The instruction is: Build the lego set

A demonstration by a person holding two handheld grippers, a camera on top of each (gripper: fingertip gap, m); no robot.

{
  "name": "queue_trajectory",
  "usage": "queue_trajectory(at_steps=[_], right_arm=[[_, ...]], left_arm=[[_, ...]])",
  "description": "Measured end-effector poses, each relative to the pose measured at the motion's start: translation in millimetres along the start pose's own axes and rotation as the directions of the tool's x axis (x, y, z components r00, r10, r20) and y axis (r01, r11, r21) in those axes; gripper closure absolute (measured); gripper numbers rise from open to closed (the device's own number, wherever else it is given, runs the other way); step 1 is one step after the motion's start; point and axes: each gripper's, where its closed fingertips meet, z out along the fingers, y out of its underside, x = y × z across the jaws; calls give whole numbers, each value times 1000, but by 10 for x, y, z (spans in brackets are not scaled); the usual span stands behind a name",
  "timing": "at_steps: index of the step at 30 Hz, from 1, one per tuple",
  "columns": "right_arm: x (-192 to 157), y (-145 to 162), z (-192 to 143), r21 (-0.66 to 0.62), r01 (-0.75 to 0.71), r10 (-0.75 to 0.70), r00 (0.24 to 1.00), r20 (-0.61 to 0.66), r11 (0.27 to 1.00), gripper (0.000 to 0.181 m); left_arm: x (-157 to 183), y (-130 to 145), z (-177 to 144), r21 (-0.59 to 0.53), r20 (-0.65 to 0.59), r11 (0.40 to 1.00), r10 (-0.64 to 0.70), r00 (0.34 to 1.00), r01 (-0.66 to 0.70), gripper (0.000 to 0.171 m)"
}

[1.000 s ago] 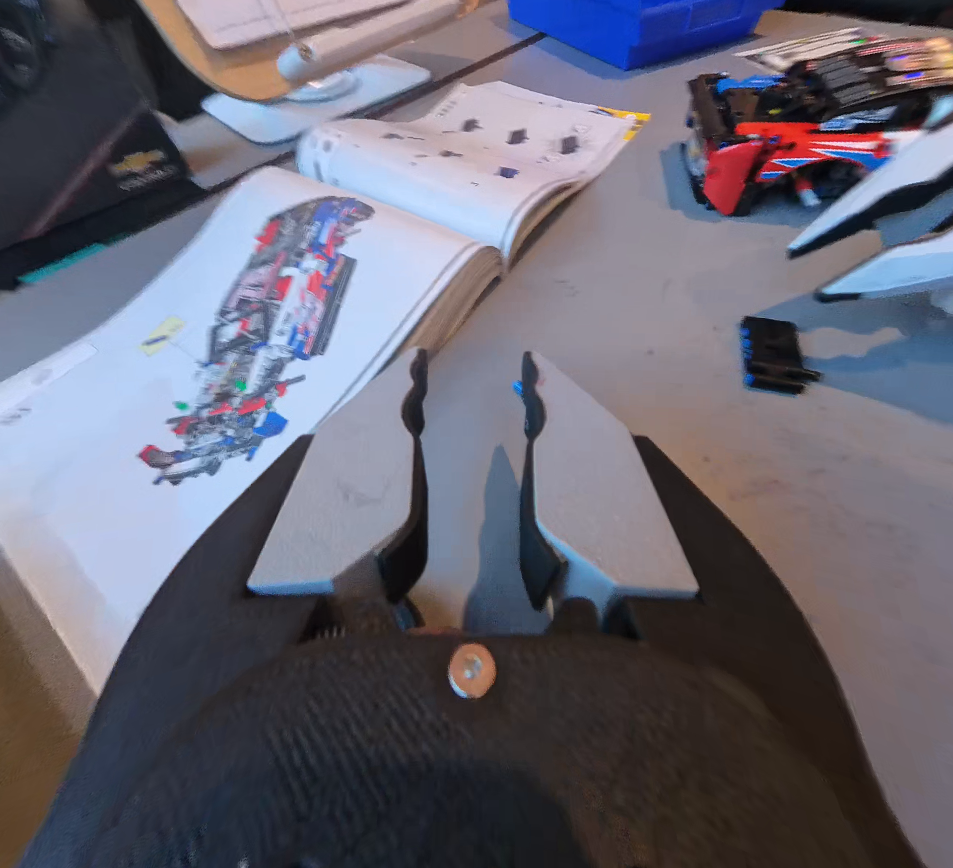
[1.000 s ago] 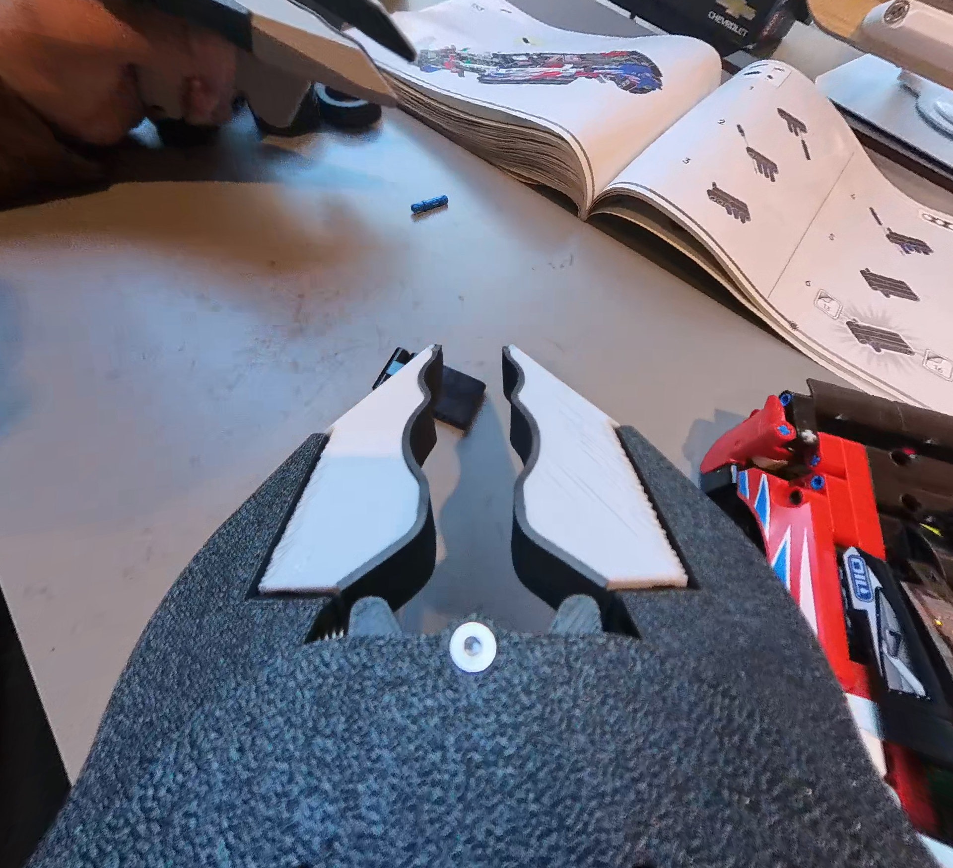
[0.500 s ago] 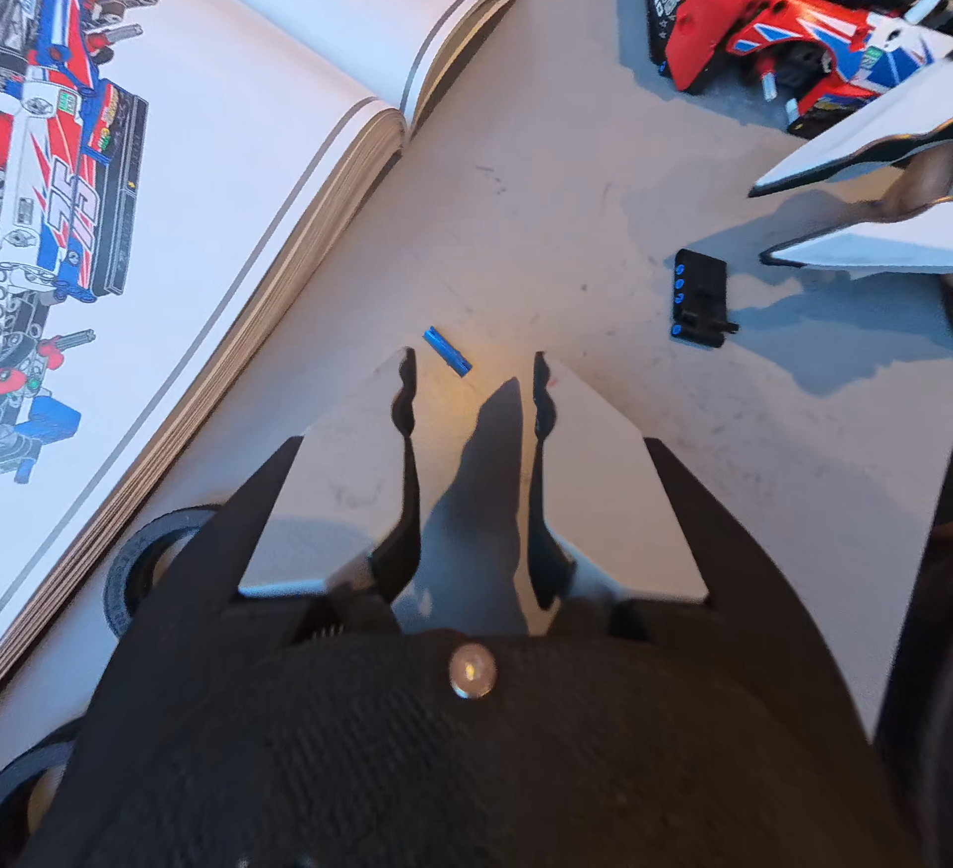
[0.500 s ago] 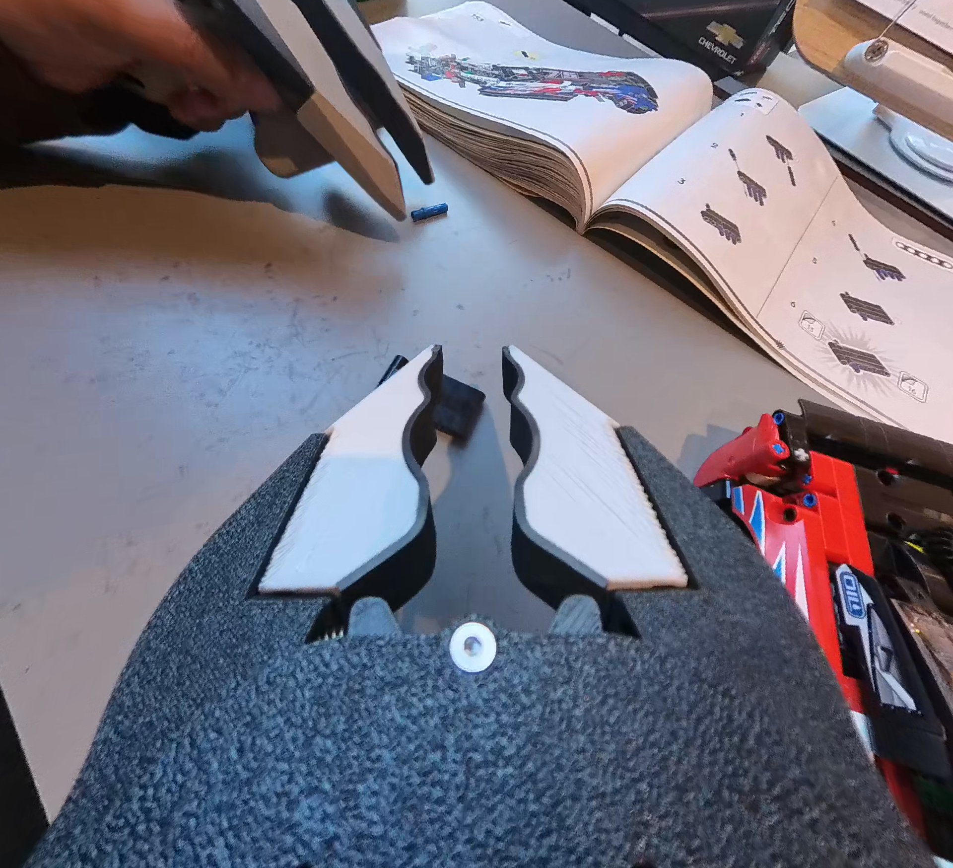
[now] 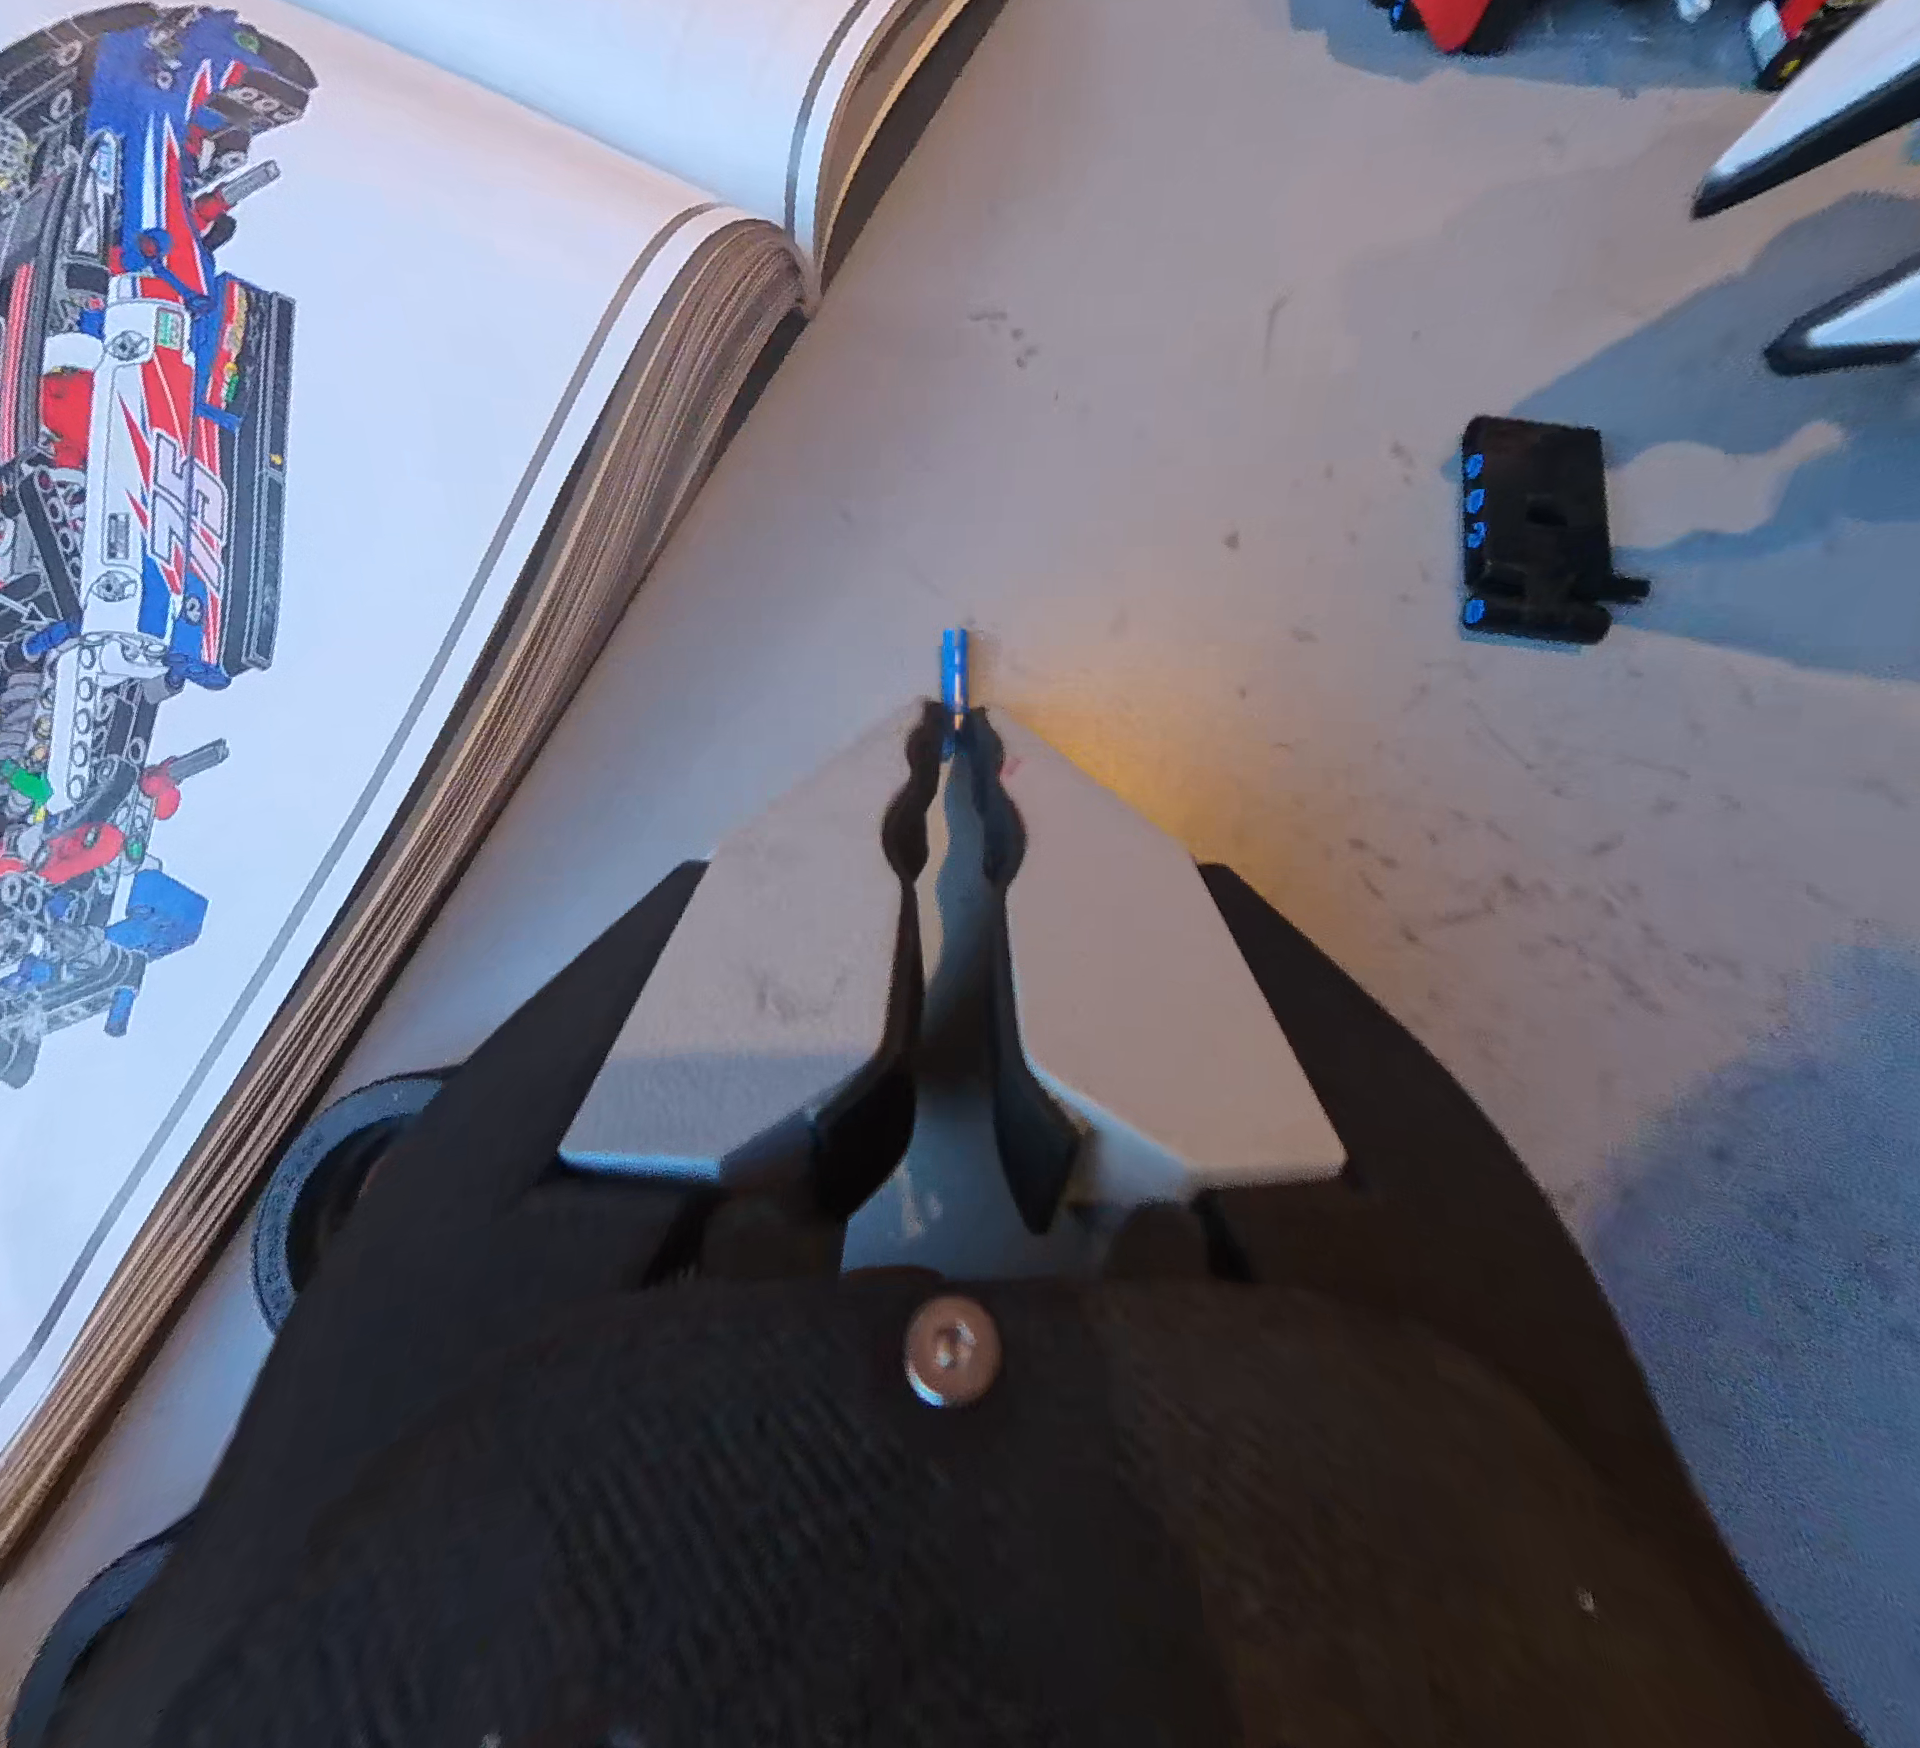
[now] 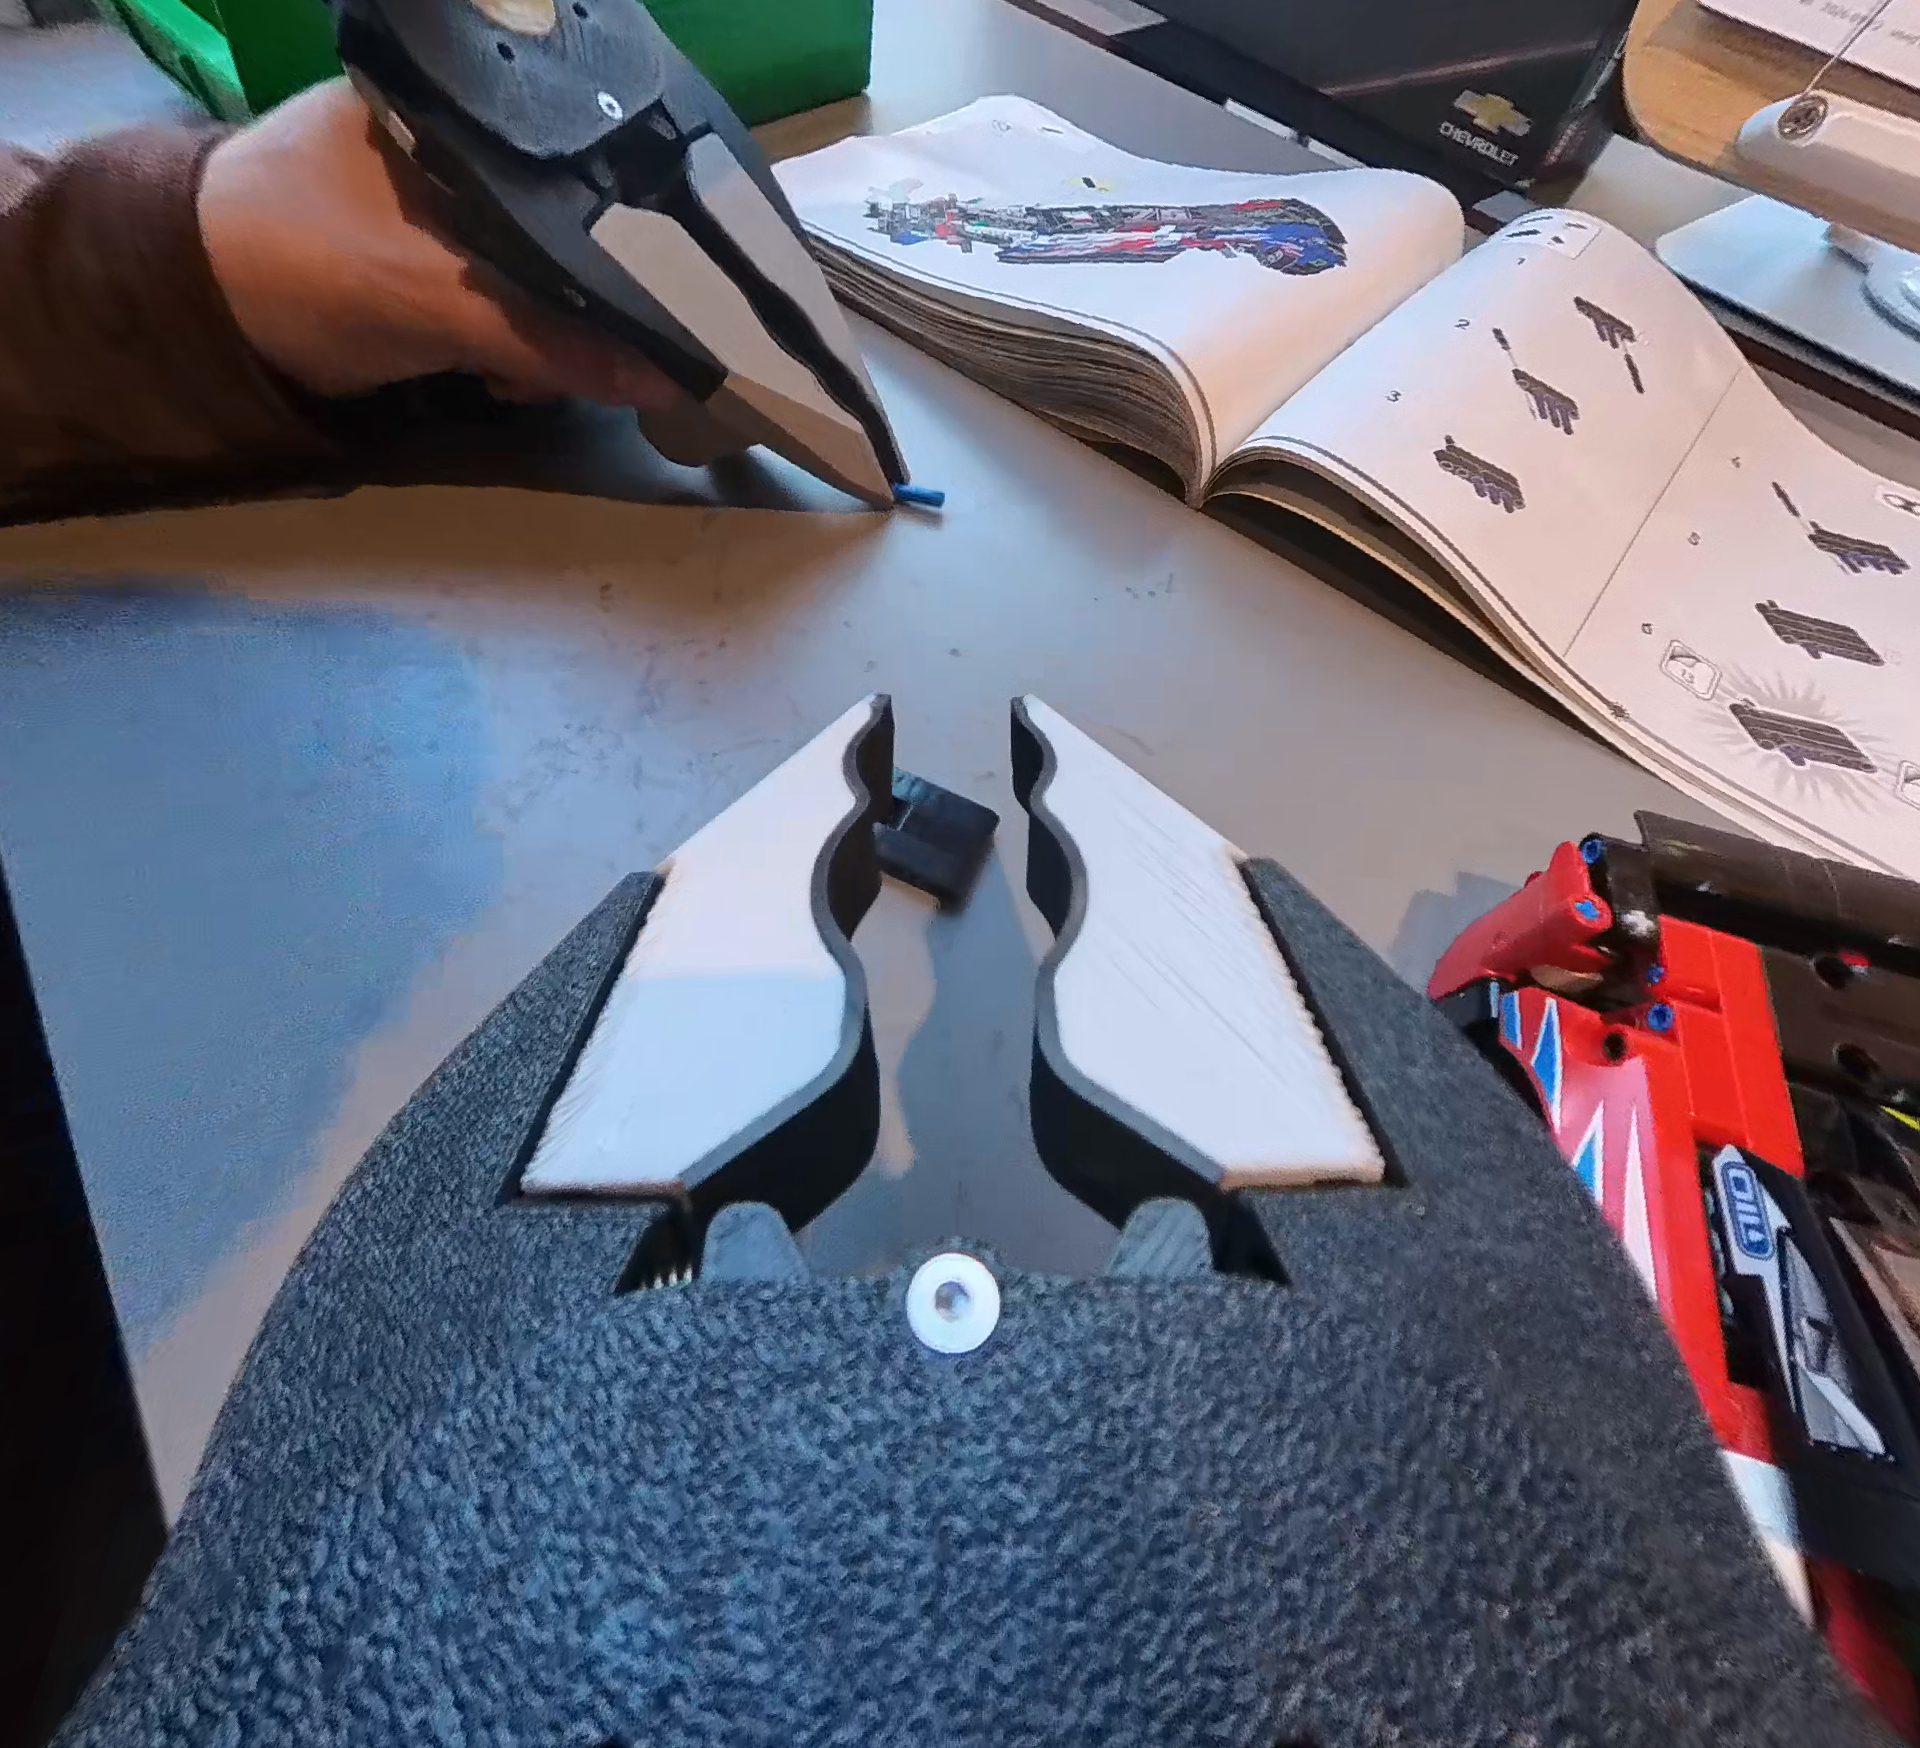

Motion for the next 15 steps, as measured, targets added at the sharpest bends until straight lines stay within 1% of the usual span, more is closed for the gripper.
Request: queue_trajectory(at_steps=[2, 5, 9, 11, 13, 15], right_arm=[[11, -36, -33, 30, -25, 24, 1000, 13, 999, 159], [59, -124, -120, 106, -88, 84, 996, 40, 990, 159], [147, -247, -198, 202, -190, 175, 980, 92, 961, 160], [159, -277, -168, 208, -213, 190, 974, 125, 955, 160], [153, -281, -104, 188, -207, 182, 973, 144, 960, 159], [108, -262, -48, 157, -188, 162, 973, 165, 970, 159]], left_arm=[[32, -10, 8, 1, -5, 999, 40, 999, -40, 170], [79, -27, 25, 4, -13, 996, 92, 996, -92, 169], [220, -52, 53, 11, -105, 989, 151, 983, -150, 170], [290, -80, 80, 23, -118, 975, 223, 968, -222, 170], [404, -96, 95, 40, -152, 956, 295, 943, -292, 169], [462, -107, 93, 58, -140, 936, 352, 925, -347, 169]])
